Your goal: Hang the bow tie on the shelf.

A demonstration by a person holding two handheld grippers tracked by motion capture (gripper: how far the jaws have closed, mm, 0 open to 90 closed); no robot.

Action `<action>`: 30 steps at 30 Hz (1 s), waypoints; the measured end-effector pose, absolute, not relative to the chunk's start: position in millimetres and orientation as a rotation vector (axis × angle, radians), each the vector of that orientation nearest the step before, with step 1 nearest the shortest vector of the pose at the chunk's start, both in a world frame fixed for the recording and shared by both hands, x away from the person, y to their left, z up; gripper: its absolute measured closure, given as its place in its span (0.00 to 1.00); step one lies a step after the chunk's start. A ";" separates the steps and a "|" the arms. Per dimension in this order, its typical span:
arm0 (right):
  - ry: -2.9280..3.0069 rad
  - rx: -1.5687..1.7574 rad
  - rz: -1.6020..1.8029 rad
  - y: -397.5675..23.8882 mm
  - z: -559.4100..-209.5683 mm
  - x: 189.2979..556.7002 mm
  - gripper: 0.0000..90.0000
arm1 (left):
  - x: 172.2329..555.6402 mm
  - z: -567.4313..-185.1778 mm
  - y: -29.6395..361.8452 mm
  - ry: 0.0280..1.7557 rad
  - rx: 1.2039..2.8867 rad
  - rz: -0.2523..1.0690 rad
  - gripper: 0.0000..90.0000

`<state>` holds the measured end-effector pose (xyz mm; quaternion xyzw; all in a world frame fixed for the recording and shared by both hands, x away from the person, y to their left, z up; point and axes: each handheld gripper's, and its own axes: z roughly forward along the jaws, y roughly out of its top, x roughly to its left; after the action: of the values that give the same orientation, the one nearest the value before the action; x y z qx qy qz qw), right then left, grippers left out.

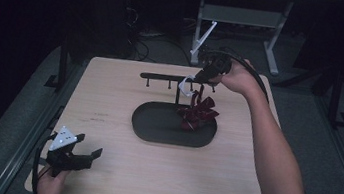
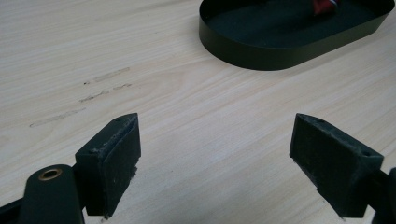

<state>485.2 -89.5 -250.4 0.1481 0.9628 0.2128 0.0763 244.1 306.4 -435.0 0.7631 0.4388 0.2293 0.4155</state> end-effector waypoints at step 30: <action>2.895 0.499 0.582 -88.7 -263.1 491.9 0.88 | 243.7 -434.4 305.8 1.098 1.920 0.575 0.18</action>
<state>491.9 -88.7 -263.1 0.1663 0.9641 0.1938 0.0735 243.7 305.8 -434.4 0.7644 0.4372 0.2290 0.4150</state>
